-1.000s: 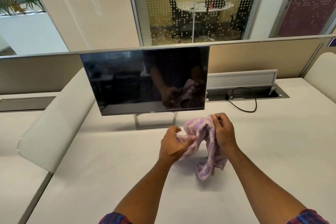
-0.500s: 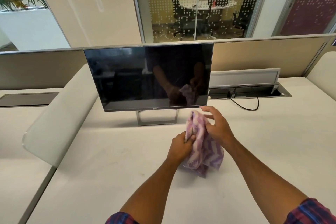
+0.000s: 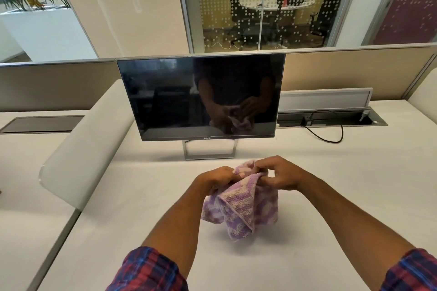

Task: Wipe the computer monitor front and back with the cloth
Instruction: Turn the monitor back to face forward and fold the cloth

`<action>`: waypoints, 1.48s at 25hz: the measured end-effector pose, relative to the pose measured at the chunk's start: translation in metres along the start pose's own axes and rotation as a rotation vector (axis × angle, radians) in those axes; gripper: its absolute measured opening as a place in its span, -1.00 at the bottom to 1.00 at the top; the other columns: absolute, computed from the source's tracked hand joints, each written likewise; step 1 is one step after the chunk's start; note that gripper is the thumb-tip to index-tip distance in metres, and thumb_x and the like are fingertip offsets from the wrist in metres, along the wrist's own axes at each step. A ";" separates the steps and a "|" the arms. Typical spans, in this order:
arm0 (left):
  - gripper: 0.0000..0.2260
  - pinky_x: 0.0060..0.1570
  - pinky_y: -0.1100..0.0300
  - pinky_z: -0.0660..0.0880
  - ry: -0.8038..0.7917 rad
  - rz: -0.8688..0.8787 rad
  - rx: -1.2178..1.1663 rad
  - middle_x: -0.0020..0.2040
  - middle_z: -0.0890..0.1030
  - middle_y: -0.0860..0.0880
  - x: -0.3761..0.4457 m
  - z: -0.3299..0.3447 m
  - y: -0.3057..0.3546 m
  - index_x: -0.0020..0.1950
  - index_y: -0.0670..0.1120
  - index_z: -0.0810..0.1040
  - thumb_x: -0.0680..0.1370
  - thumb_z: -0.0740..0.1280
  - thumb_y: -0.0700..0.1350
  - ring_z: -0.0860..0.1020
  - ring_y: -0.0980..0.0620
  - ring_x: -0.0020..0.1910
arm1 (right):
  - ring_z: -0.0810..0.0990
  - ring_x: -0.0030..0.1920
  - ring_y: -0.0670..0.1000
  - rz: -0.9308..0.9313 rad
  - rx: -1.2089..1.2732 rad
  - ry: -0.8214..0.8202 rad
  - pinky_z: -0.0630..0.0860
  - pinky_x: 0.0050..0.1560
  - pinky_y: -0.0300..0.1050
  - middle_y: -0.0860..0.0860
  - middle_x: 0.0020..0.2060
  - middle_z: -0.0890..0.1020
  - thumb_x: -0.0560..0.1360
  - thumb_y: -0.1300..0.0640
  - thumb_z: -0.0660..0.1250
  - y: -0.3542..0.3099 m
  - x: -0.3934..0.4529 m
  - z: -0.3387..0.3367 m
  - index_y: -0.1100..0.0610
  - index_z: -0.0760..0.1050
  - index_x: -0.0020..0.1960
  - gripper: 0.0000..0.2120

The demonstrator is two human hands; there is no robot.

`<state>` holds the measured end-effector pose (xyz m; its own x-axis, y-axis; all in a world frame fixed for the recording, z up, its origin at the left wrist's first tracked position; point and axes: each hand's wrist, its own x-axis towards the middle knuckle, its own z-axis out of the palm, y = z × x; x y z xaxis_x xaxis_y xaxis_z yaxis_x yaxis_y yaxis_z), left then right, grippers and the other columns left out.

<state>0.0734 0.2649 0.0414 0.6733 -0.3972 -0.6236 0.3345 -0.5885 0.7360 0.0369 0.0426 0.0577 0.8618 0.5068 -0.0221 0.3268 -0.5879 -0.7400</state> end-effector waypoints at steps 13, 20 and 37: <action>-0.43 0.00 0.06 0.64 -0.256 -0.161 -0.252 -0.03 0.69 -0.13 -0.018 -0.004 0.003 0.12 -0.14 0.62 0.53 0.26 0.36 0.68 -0.07 -0.12 | 0.58 -0.20 -0.03 0.183 -0.340 0.190 0.42 -0.19 -0.20 -0.09 -0.18 0.69 0.46 -0.29 0.40 -0.013 0.014 0.034 -0.06 0.65 -0.08 -0.69; -0.70 0.11 0.02 0.59 -0.314 -0.018 0.101 0.07 0.64 -0.13 -0.020 -0.015 0.000 0.26 -0.15 0.53 0.53 0.40 -0.24 0.60 -0.14 0.05 | 0.51 -0.27 -0.05 0.196 -0.396 -0.129 0.36 -0.29 -0.20 -0.15 -0.34 0.55 0.41 -0.48 0.27 -0.006 0.007 0.013 -0.12 0.50 -0.30 -0.56; -0.72 0.06 -0.20 0.60 -0.245 -0.200 0.009 0.10 0.64 -0.22 -0.021 -0.048 -0.043 0.25 -0.16 0.51 0.54 0.32 -0.25 0.66 -0.19 0.02 | 0.48 -0.21 -0.02 0.478 -0.128 -0.173 0.37 -0.27 -0.17 0.01 -0.24 0.56 0.20 -0.21 0.47 0.037 -0.015 -0.005 0.14 0.55 -0.21 -0.57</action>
<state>0.0759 0.3324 0.0354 0.4153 -0.4299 -0.8017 0.4375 -0.6782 0.5904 0.0383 0.0104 0.0337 0.8531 0.2538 -0.4559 -0.0330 -0.8457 -0.5326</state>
